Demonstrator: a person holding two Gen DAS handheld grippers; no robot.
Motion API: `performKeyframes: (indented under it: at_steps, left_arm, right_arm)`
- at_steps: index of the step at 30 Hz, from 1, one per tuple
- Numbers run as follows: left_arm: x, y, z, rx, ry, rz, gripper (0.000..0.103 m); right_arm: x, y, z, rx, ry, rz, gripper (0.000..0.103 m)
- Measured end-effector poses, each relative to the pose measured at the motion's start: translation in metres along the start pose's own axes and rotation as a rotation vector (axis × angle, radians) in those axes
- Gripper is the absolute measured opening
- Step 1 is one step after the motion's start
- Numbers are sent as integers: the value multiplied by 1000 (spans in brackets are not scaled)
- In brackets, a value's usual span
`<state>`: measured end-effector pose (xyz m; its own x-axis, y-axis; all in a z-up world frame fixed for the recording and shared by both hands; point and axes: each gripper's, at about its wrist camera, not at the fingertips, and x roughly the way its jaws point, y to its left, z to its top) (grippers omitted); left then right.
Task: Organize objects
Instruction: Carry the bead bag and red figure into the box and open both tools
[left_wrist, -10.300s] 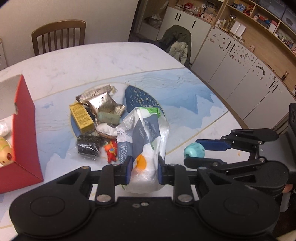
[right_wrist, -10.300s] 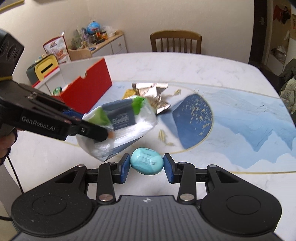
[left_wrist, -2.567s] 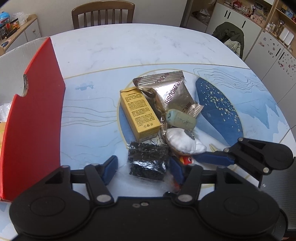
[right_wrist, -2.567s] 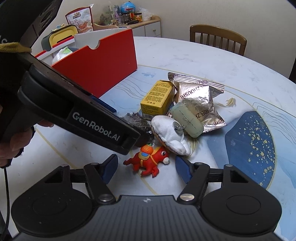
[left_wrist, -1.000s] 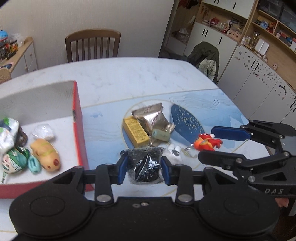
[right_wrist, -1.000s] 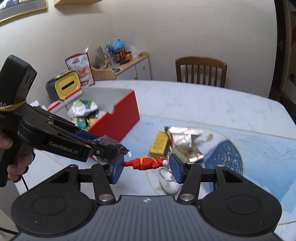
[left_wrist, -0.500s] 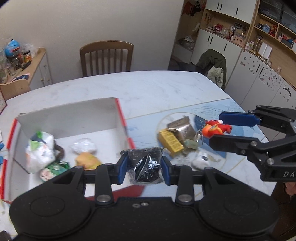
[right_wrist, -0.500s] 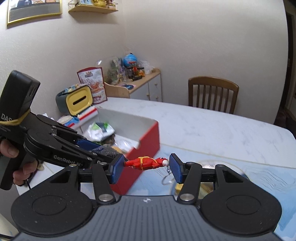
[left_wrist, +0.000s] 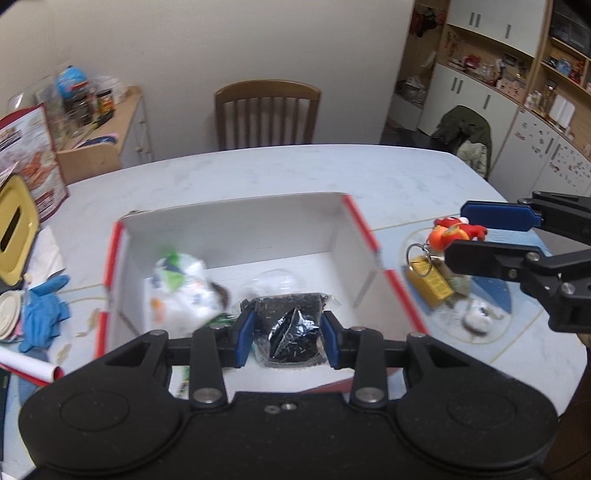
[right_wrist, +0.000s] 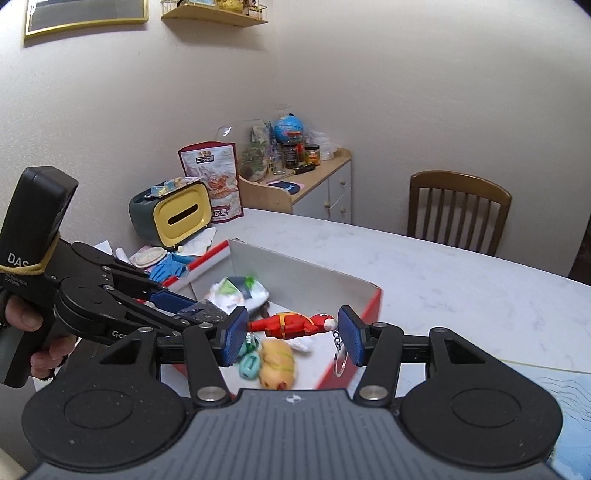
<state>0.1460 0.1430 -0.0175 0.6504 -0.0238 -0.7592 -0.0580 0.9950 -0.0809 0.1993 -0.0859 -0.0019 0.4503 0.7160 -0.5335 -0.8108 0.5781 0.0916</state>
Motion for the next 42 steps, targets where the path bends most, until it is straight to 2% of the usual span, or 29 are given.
performKeyframes:
  at_steps: [11,23,30,42]
  left_arm:
    - [24,45,-3,-28,46,2,36]
    - [65,50,-14,5,147,-28,36]
    - [80,51,-19,12,199,-28,36]
    - [94,58,-23,-25,247,-29,37]
  right_arm:
    - [67,30,3,-30,78,-24,53]
    - [138,32,-19,-43,219,-130,53]
    - [159,34,-29,-38,284,-127,53]
    - [167,36,-36,-34,324,-115,54]
